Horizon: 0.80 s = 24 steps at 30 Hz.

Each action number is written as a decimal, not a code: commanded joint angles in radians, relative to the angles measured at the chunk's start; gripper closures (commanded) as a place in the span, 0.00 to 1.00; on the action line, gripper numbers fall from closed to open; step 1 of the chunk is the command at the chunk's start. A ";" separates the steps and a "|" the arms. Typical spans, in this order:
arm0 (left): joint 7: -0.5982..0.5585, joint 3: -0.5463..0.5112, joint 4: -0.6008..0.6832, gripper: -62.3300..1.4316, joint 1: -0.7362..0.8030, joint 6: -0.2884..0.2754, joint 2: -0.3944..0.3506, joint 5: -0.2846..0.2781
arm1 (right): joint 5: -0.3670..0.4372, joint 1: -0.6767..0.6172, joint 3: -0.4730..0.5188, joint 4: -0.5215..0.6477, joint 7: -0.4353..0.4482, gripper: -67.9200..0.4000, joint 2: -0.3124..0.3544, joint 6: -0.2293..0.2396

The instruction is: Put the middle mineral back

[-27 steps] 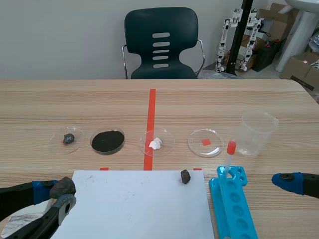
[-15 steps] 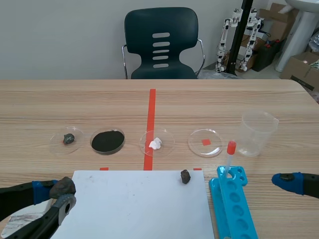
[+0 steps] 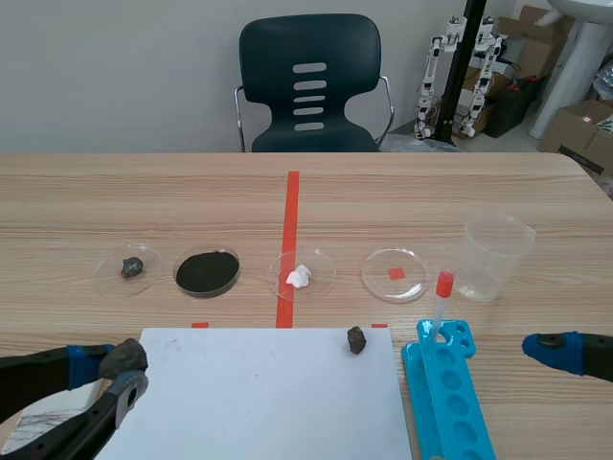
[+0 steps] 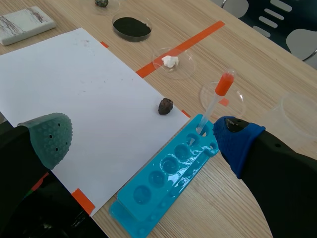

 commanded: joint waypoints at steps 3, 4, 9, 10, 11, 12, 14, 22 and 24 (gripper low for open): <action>0.061 0.060 0.015 0.79 -0.080 0.001 0.005 -0.010 | 0.011 -0.002 0.005 0.009 0.014 0.13 0.000 -0.003; 0.093 0.081 0.014 0.79 -0.109 0.001 0.005 -0.010 | 0.011 -0.002 0.005 0.009 0.014 0.13 0.000 -0.003; 0.223 0.207 -0.017 0.79 -0.258 0.002 0.012 -0.025 | 0.011 -0.002 0.005 0.009 0.014 0.13 0.000 -0.003; 0.241 0.231 -0.028 0.79 -0.287 0.002 0.022 -0.025 | 0.011 -0.002 0.005 0.009 0.014 0.13 0.000 -0.003; 0.256 0.256 -0.042 0.79 -0.318 0.002 0.035 -0.025 | 0.011 -0.002 0.005 0.009 0.014 0.13 0.000 -0.003; 0.267 0.277 -0.058 0.79 -0.347 0.002 0.048 -0.025 | 0.011 -0.002 0.005 0.009 0.014 0.13 0.000 -0.003; 0.282 0.313 -0.098 0.79 -0.403 0.005 0.079 -0.025 | 0.011 -0.002 0.005 0.009 0.014 0.13 0.000 -0.003; 0.369 0.380 -0.314 0.79 -0.602 0.090 0.216 -0.024 | 0.011 -0.002 0.005 0.009 0.014 0.13 0.000 -0.003; 0.388 0.383 -0.379 0.79 -0.653 0.092 0.241 -0.025 | 0.011 -0.002 0.005 0.009 0.014 0.13 0.000 -0.003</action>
